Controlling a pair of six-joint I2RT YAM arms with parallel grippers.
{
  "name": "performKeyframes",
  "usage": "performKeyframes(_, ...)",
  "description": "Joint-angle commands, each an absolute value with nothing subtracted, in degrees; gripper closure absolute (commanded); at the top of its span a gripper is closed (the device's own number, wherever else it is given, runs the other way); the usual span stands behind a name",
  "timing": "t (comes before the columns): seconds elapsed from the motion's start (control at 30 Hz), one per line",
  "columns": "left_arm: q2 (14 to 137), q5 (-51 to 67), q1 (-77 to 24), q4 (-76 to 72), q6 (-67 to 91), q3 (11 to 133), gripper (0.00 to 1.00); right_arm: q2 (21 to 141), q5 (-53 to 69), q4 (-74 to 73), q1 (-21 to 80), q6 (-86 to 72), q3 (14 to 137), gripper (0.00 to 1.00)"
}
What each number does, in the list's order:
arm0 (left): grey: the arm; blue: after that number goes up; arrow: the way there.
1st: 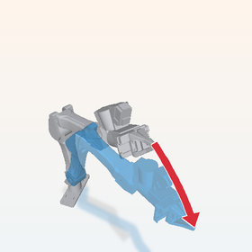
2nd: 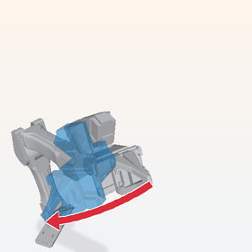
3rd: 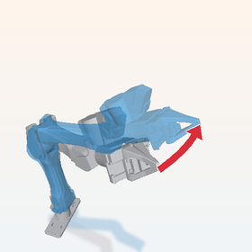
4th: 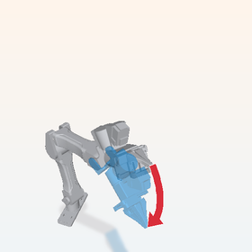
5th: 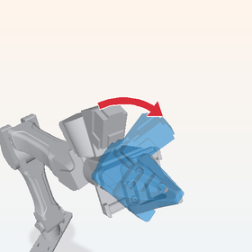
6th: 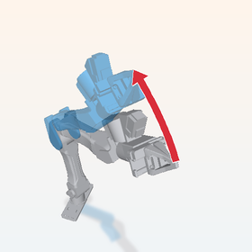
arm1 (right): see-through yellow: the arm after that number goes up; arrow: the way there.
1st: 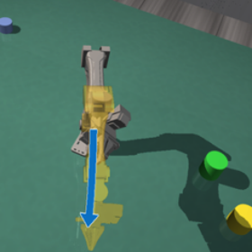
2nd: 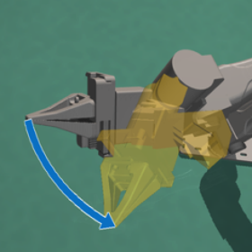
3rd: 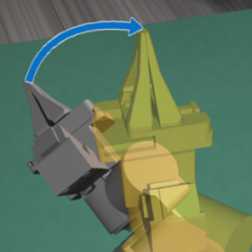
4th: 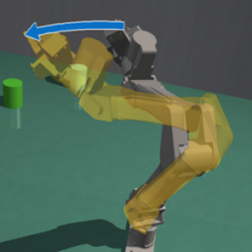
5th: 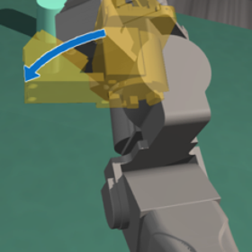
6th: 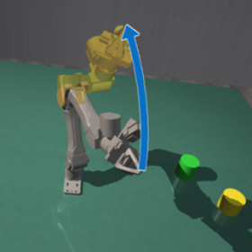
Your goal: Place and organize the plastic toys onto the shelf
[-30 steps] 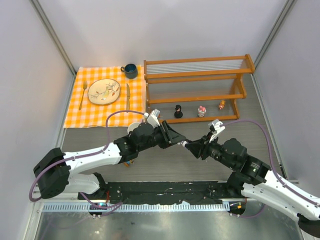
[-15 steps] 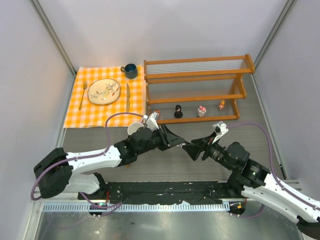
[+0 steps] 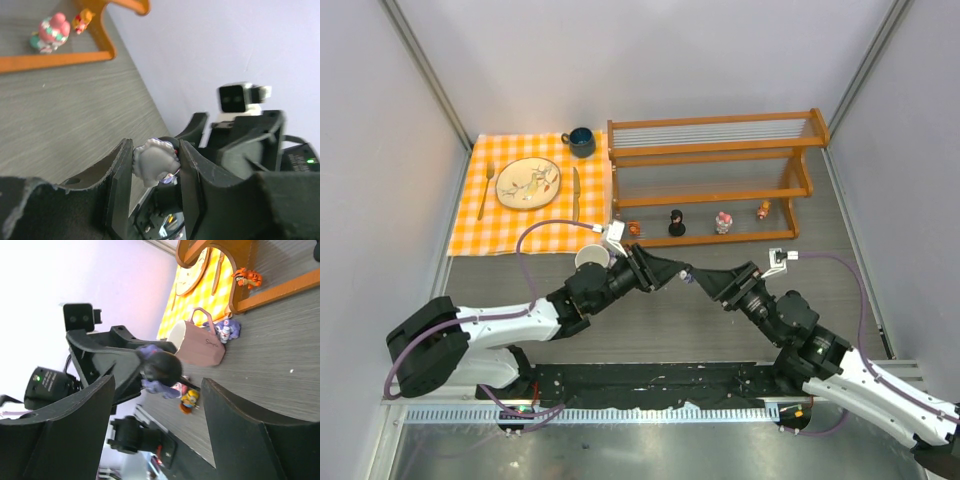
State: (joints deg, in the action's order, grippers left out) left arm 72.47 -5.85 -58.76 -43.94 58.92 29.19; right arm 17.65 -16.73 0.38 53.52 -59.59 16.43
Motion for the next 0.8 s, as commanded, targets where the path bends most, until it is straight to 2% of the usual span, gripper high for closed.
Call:
performKeyframes(0.0,70.40,-8.08,-58.89,-55.72,54.49,29.01,1.00,16.96,-20.48,10.95,53.61,-73.20,11.97,0.25)
performKeyframes(0.3,71.98,-6.51,-58.97,-60.38,54.58,28.30,1.00,18.10,-19.69,25.99,53.61,-81.56,5.37,0.25)
performKeyframes(0.77,76.02,-4.83,-58.89,-65.74,54.14,26.72,1.00,24.25,-17.14,36.03,53.61,-84.02,4.66,0.28)
